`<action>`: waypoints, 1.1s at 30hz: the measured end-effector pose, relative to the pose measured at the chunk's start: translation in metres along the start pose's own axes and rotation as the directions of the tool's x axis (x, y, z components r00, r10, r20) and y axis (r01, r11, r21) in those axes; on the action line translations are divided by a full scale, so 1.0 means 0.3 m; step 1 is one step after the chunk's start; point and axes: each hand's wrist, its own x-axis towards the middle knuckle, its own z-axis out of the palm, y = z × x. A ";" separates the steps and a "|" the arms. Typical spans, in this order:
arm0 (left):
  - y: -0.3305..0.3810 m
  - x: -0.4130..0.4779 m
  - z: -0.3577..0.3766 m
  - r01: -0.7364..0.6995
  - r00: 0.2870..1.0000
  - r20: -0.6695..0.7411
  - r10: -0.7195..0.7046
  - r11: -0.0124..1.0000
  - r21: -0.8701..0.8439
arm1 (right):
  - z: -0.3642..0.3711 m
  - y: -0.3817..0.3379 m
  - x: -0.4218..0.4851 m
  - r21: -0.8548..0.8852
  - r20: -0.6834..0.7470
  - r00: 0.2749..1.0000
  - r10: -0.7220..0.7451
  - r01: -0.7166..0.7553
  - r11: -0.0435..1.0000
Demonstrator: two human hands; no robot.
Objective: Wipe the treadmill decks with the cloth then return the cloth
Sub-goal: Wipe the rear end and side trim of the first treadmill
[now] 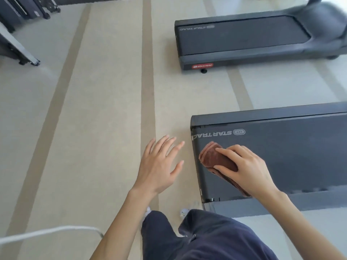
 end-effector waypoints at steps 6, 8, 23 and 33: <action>-0.198 0.200 -0.029 -0.276 0.960 0.048 0.276 0.961 0.000 | 0.068 -0.128 0.109 -0.069 -0.101 0.976 0.192 -0.200 0.977; -0.289 0.247 -0.073 -0.344 0.937 0.056 0.343 0.939 0.000 | 0.103 -0.199 0.156 -0.086 -0.133 0.958 0.253 -0.266 0.960; -0.686 0.693 -0.185 -0.690 0.707 0.153 0.691 0.721 -0.071 | 0.250 -0.523 0.493 0.019 -0.249 0.735 0.631 -0.648 0.762; -0.689 1.267 -0.177 -0.872 0.475 0.161 0.865 0.487 -0.044 | 0.286 -0.281 0.866 0.100 -0.283 0.578 0.765 -0.776 0.623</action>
